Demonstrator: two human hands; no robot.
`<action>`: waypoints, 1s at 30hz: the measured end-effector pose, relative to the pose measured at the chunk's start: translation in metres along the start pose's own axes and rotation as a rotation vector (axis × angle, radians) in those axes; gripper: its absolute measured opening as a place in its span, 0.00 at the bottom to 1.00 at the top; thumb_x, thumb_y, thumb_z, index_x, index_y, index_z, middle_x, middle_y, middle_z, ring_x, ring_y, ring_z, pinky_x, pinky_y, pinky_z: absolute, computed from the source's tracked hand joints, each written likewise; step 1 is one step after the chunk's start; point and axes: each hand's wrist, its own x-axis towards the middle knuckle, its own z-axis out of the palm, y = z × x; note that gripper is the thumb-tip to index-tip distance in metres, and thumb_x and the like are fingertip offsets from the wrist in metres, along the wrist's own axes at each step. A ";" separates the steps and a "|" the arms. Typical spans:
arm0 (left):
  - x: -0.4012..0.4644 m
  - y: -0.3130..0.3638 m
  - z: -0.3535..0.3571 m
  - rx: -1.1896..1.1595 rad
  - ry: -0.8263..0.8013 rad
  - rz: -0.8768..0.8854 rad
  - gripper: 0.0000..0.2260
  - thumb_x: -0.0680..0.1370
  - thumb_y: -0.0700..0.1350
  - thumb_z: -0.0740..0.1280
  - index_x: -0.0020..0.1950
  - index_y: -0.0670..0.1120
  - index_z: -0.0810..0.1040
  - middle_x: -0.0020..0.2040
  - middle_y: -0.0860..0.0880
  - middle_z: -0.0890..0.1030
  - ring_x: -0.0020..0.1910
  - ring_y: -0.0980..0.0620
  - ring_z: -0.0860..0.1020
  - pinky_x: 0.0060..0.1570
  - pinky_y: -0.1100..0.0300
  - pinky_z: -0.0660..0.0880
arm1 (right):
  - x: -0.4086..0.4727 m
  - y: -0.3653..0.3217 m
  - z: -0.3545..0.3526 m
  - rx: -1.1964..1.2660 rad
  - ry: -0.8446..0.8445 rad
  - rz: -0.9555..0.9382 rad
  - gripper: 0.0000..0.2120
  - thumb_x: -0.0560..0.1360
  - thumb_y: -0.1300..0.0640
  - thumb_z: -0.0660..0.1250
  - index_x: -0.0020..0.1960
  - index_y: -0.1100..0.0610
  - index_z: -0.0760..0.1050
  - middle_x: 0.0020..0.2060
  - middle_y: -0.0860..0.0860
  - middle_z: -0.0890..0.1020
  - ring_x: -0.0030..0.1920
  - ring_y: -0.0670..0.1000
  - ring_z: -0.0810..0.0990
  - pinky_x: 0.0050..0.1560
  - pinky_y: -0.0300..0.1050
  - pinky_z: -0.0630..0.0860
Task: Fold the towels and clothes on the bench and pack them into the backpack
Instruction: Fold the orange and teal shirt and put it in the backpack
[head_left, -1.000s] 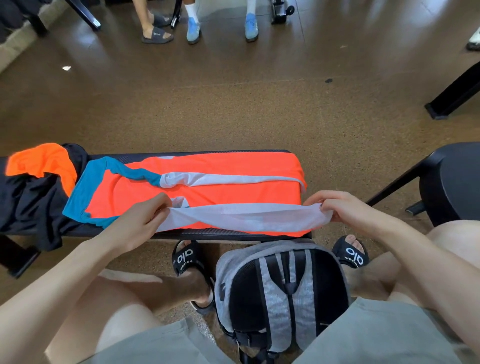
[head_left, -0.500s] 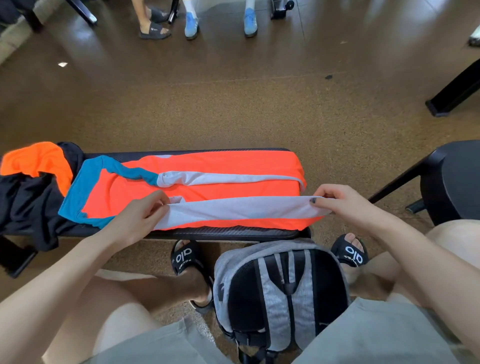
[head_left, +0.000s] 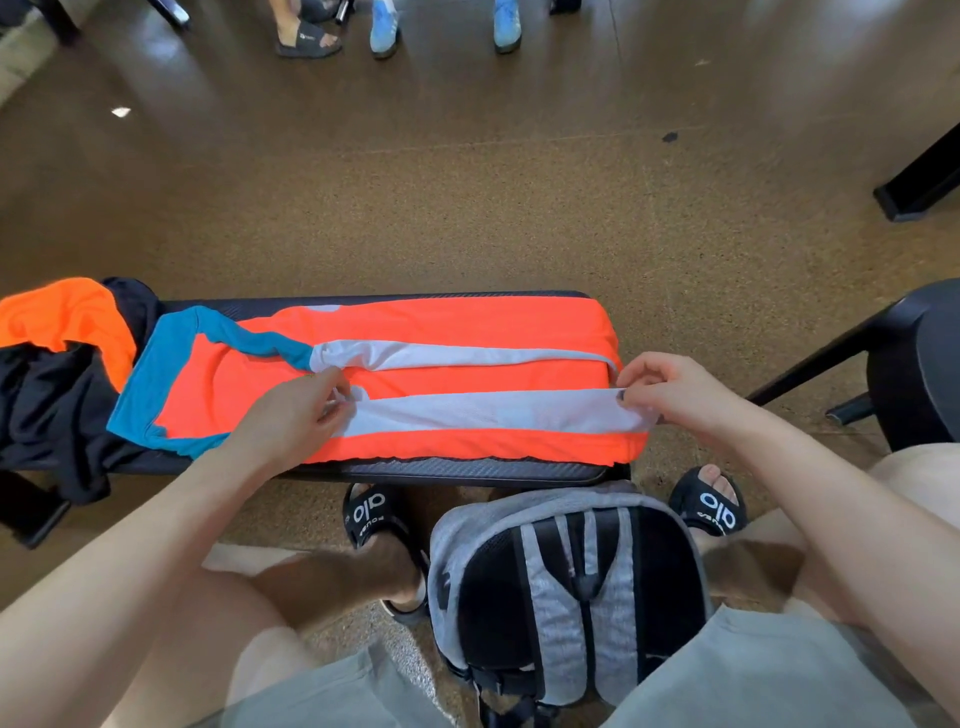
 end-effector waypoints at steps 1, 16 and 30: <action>0.001 0.002 -0.001 0.034 0.020 0.034 0.07 0.80 0.51 0.63 0.56 0.50 0.72 0.48 0.47 0.80 0.47 0.42 0.80 0.43 0.48 0.76 | 0.000 -0.001 0.000 0.009 0.004 0.012 0.06 0.74 0.65 0.71 0.48 0.56 0.80 0.36 0.50 0.78 0.36 0.48 0.73 0.36 0.43 0.66; -0.006 0.094 0.045 0.404 0.086 0.665 0.07 0.78 0.49 0.59 0.48 0.47 0.73 0.44 0.46 0.76 0.40 0.44 0.75 0.37 0.52 0.70 | -0.010 0.001 0.000 0.192 0.042 0.161 0.12 0.73 0.67 0.72 0.55 0.61 0.77 0.40 0.55 0.78 0.35 0.49 0.75 0.29 0.40 0.69; -0.049 0.124 0.060 0.517 0.162 0.702 0.07 0.79 0.47 0.64 0.53 0.45 0.76 0.50 0.45 0.77 0.45 0.43 0.75 0.44 0.50 0.73 | -0.028 -0.004 0.011 0.164 -0.118 0.288 0.18 0.74 0.66 0.69 0.62 0.57 0.70 0.50 0.56 0.79 0.44 0.54 0.79 0.38 0.44 0.74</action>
